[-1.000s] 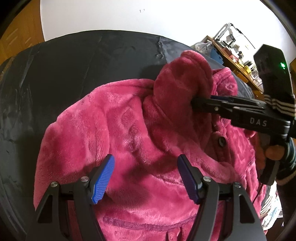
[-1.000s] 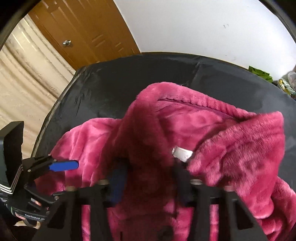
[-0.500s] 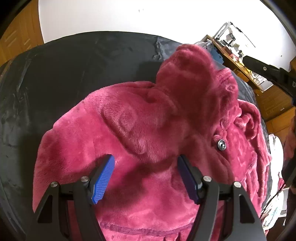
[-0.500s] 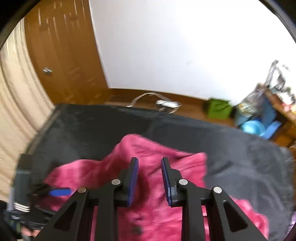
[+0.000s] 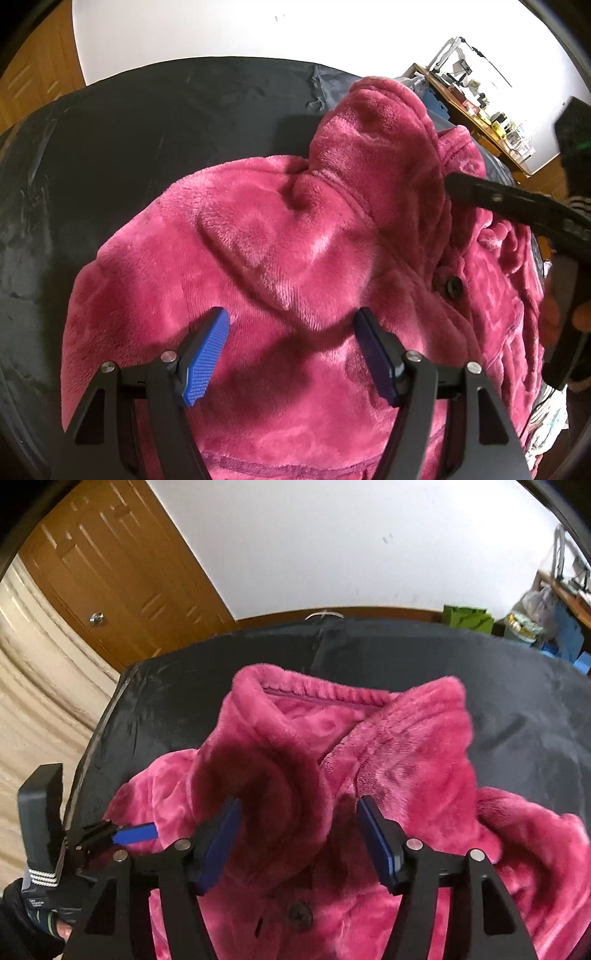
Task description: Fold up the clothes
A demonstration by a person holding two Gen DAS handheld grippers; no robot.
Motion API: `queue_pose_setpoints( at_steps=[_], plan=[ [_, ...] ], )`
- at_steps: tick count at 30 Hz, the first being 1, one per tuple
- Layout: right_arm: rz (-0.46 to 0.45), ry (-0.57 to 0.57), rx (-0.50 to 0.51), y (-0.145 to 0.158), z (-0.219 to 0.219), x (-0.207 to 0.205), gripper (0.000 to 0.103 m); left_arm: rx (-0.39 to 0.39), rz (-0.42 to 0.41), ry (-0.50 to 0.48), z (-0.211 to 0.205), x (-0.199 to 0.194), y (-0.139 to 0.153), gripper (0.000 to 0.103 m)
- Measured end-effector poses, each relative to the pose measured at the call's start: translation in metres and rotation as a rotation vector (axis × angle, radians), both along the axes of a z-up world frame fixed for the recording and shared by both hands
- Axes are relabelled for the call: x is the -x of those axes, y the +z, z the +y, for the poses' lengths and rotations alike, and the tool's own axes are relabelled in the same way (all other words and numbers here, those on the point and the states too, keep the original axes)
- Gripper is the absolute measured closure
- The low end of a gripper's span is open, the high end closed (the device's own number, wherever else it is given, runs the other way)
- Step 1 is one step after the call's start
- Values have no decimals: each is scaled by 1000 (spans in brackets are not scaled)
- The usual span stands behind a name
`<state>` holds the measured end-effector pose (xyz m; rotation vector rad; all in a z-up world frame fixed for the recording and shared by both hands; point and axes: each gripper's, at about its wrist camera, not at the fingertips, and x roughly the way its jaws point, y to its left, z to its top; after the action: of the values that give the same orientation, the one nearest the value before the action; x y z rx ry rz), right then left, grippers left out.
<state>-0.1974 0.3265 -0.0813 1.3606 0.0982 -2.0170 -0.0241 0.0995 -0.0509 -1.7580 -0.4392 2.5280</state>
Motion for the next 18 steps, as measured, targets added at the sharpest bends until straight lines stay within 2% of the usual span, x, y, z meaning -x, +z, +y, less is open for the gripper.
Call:
queue_pose_setpoints(
  at_steps=[3, 6, 8, 9, 11, 18],
  plan=[
    [-50, 71, 7, -16, -16, -1, 37, 2, -1, 1, -3, 0, 0, 29],
    [-55, 91, 2, -24, -22, -8, 37, 2, -1, 5, -8, -2, 0, 29],
    [-87, 74, 43, -23, -16, -9, 55, 2, -1, 6, -10, -2, 0, 29],
    [-112, 66, 67, -22, -13, -9, 71, 2, -1, 7, -11, -2, 0, 29],
    [-119, 55, 104, -13, -7, -13, 74, 1, -2, 11, -10, -1, 1, 29],
    [1, -26, 174, 42, 9, -37, 78, -32, 23, 6, -6, 6, 12, 29]
  ],
)
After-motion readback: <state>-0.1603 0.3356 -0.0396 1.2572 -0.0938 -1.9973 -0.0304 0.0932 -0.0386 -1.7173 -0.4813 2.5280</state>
